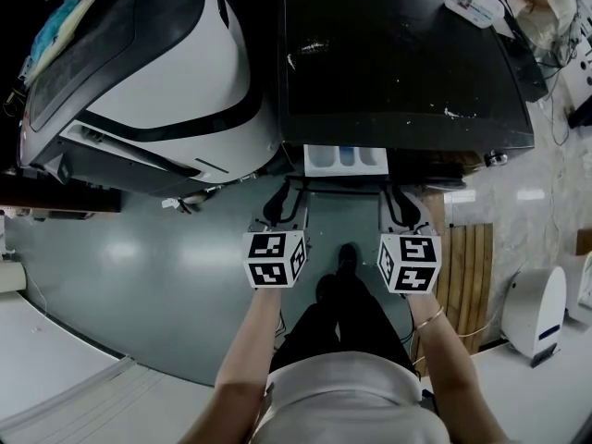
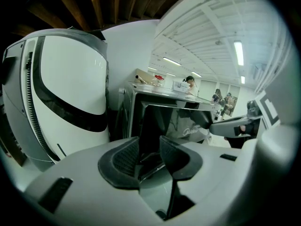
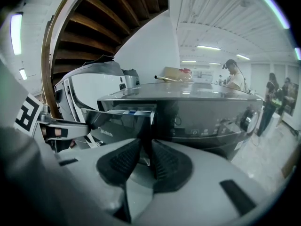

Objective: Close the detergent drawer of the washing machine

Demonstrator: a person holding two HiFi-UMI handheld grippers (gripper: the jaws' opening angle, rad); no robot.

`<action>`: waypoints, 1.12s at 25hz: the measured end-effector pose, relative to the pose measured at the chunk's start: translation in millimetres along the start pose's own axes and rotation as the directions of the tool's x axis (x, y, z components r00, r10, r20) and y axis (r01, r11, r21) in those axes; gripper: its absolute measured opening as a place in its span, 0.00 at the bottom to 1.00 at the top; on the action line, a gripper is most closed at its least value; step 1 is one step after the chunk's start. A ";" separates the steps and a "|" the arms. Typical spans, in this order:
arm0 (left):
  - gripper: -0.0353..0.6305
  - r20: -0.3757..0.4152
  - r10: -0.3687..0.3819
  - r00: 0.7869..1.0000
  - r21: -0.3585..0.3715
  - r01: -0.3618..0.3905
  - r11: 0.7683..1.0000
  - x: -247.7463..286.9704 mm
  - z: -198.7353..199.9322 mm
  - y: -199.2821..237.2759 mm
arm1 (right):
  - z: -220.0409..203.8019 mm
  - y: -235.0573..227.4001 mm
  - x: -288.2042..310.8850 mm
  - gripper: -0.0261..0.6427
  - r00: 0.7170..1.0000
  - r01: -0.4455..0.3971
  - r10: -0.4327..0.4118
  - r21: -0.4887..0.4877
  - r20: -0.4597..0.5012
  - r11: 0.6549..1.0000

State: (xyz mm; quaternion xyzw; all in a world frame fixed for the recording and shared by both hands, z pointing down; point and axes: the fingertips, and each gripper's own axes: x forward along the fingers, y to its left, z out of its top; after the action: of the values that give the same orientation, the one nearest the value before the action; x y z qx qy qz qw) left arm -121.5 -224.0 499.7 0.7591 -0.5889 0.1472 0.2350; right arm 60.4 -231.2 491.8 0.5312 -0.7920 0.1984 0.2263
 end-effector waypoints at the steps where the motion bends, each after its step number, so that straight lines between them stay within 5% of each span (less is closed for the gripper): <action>1: 0.25 0.001 0.001 1.000 0.000 -0.001 1.000 1.3 0.8 0.5 | 0.8 -0.3 1.2 0.16 1.000 0.001 -0.001 0.002 0.001 1.000; 28: 0.25 0.009 0.031 0.999 -0.013 -0.031 0.999 35.2 25.0 14.9 | 26.7 -10.8 34.3 0.16 1.000 0.007 -0.007 0.031 0.006 1.000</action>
State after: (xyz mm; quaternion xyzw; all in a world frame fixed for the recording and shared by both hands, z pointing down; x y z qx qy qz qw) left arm -127.9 -269.2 498.9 0.7489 -0.6027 0.1438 0.2349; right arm 55.2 -275.7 490.2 0.5379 -0.7878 0.2080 0.2163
